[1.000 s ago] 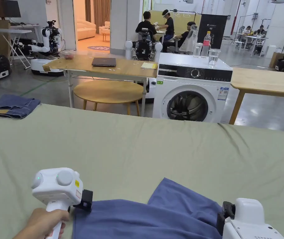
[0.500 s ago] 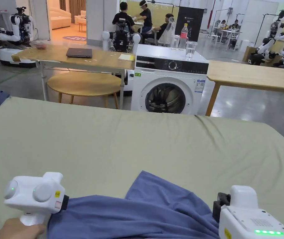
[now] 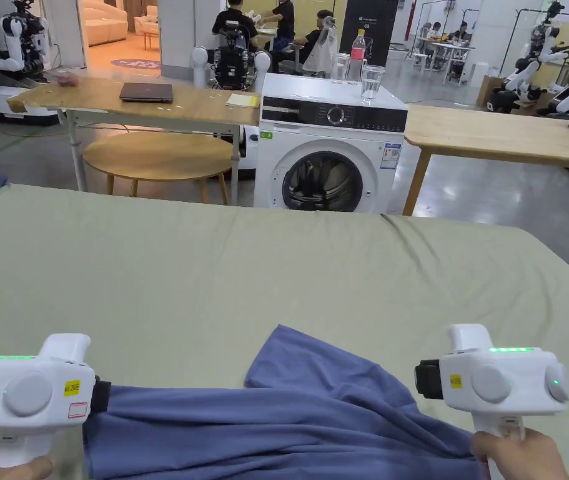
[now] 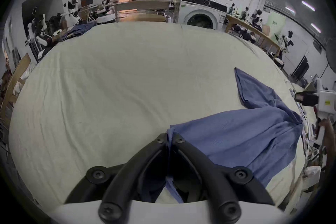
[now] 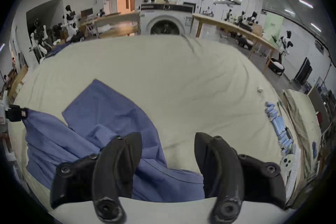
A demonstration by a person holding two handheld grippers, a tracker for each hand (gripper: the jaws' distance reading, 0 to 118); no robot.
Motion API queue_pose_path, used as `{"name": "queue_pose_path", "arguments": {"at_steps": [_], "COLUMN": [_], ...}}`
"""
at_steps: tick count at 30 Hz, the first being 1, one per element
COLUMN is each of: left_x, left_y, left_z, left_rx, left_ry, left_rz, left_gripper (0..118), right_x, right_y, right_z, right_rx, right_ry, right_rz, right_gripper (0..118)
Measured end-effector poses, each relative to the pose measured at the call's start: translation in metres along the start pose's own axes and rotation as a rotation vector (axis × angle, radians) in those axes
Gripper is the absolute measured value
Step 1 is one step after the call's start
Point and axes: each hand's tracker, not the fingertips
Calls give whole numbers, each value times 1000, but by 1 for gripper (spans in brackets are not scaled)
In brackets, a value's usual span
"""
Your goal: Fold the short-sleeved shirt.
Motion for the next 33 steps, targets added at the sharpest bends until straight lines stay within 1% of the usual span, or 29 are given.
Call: {"name": "queue_pose_path", "arguments": {"at_steps": [2, 4, 5, 7, 8, 9, 10, 11, 12, 14, 18, 24, 28, 30, 33], "left_x": [-4, -7, -7, -2, -1, -1, 2, 2, 2, -3, -13, -17, -21, -25, -31], "left_y": [1, -1, -1, -6, -8, -10, -13, -15, -16, -15, -9, 7, 28, 41, 65], "left_z": [-1, 0, -1, 2, 1, 1, 2, 2, 3, -2, -13, -3, 21, 36, 58], "left_rx": [3, -1, -3, -15, -21, -28, -32, -35, -38, -36, -33, 19, 87, 125, 180], "left_ry": [-3, -5, -4, -5, -4, -1, 0, 0, 0, 0, 5, 3, 12, 18, 28], "left_rz": [-2, -1, -2, -3, -5, -9, -10, -10, -10, -8, -10, -21, -16, -13, -22], "left_gripper": [0, 0, 0, 0, 0, 0, 0, 0, 0, 0, 0, 0, 0, 0, 0], "right_x": [-2, -5, -8, -10, -11, -11, -11, -11, -11, -10, -3, 15, 29, 38, 52], "right_y": [-1, -6, -9, -13, -15, -17, -20, -23, -26, -29, -30, -16, 10, 23, 41], "right_z": [-14, -30, -23, -35, -41, -53, -58, -57, -54, -46, -37, -6, 37, 57, 81], "right_rx": [-65, -111, -118, -153, -183, -217, -217, -194, -149, -133, -98, 60, 190, 238, 308], "right_ry": [3, -8, 11, 91, 94, 70, 82, 78, 46, 86, 92, 25, -34, -63, -77], "right_rz": [22, 26, 21, -12, -24, -32, -36, -45, -70, -101, -107, -97, -50, -47, -51], "right_gripper": [63, 63, 63, 63, 58, 43, 26, 16, 4, 4, 3, 2, 2, 2, 2]}}
